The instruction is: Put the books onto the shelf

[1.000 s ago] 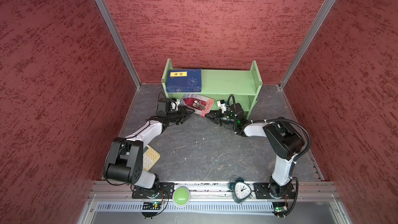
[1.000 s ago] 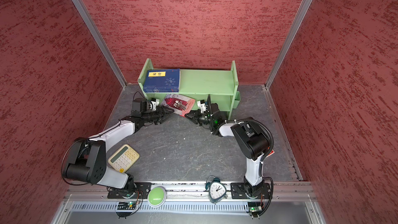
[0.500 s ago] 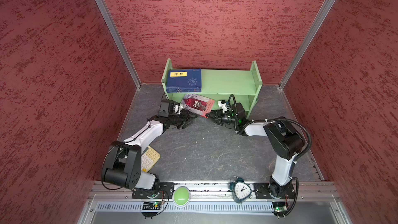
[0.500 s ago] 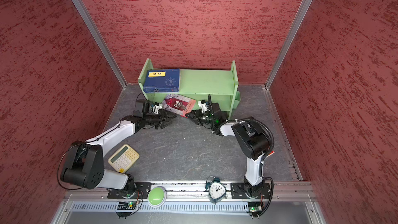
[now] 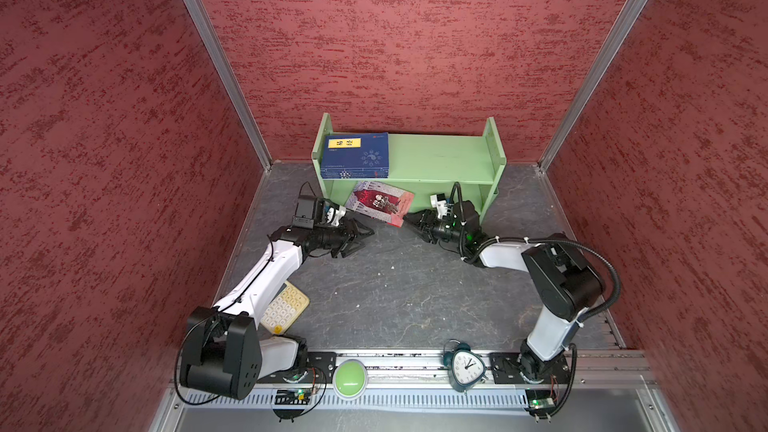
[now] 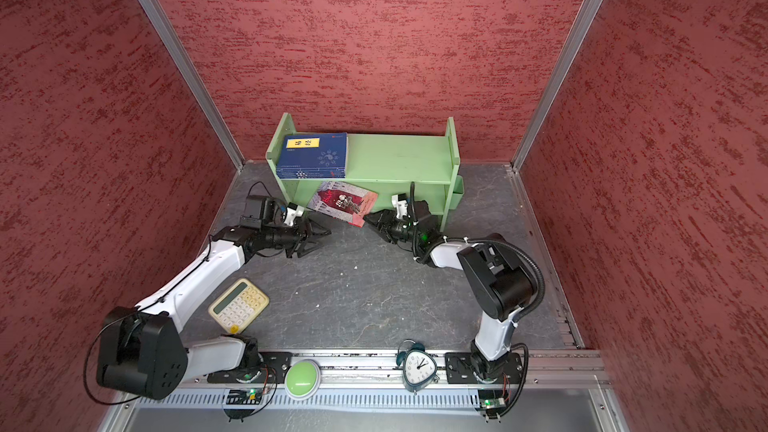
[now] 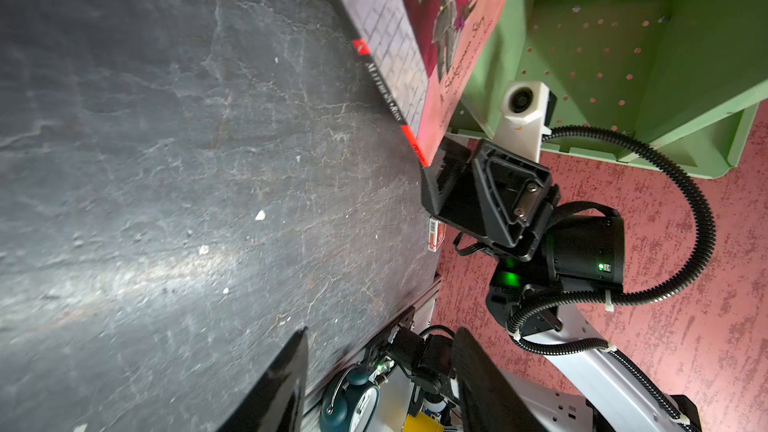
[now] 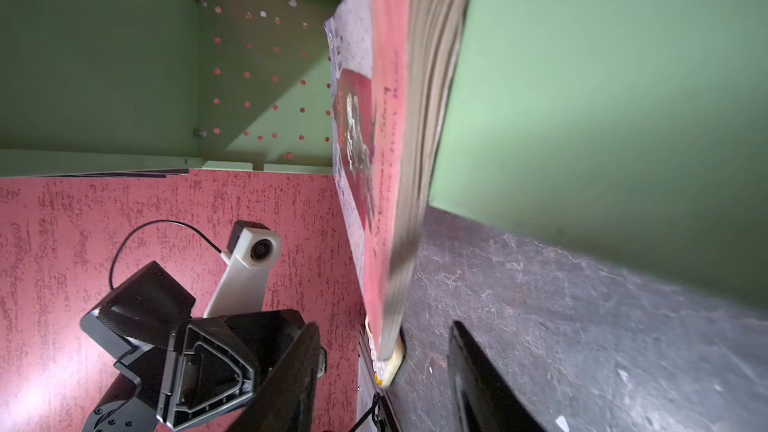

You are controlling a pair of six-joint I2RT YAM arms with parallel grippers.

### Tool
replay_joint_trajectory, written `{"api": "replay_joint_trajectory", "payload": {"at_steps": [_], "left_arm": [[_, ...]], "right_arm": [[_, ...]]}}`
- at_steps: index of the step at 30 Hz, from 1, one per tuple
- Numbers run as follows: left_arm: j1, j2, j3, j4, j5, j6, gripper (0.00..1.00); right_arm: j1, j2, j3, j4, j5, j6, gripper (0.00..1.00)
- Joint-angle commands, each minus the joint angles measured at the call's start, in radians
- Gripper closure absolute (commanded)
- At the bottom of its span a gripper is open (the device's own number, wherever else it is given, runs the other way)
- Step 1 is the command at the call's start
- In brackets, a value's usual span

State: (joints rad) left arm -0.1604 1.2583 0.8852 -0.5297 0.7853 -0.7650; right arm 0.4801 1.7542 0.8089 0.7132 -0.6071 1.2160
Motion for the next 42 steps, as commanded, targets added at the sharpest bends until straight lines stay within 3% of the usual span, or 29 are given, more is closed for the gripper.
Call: {"api": "replay_joint_trajectory", "payload": {"at_steps": [1, 6, 9, 17, 23, 26, 33, 42], "left_arm": [[0.034, -0.035, 0.025, -0.15, -0.016, 0.043, 0.42], [0.089, -0.05, 0.032, -0.242, -0.073, 0.053, 0.41], [0.142, -0.044, 0.039, -0.257, -0.069, 0.053, 0.41], [0.307, -0.039, 0.046, -0.191, -0.02, 0.0, 0.41], [0.41, -0.03, 0.02, -0.062, 0.043, -0.094, 0.41], [0.451, -0.02, -0.002, 0.01, 0.078, -0.153, 0.41], [0.498, -0.004, -0.023, 0.096, 0.157, -0.227, 0.41], [0.551, 0.0, -0.052, 0.135, 0.219, -0.241, 0.41]], "right_arm": [[-0.008, -0.07, -0.04, 0.055, 0.068, 0.041, 0.48], [-0.002, -0.153, -0.118, 0.053, 0.127, 0.101, 0.49], [0.028, -0.236, -0.16, -0.039, 0.202, 0.113, 0.49], [0.241, -0.389, -0.214, -0.133, 0.486, 0.187, 0.5], [0.395, -0.308, -0.194, -0.034, 0.684, 0.25, 0.5], [0.421, -0.198, -0.146, 0.029, 0.721, 0.269, 0.5], [0.443, -0.003, -0.034, 0.147, 0.812, 0.301, 0.54], [0.451, 0.019, 0.033, 0.083, 0.908, 0.276, 0.56]]}}
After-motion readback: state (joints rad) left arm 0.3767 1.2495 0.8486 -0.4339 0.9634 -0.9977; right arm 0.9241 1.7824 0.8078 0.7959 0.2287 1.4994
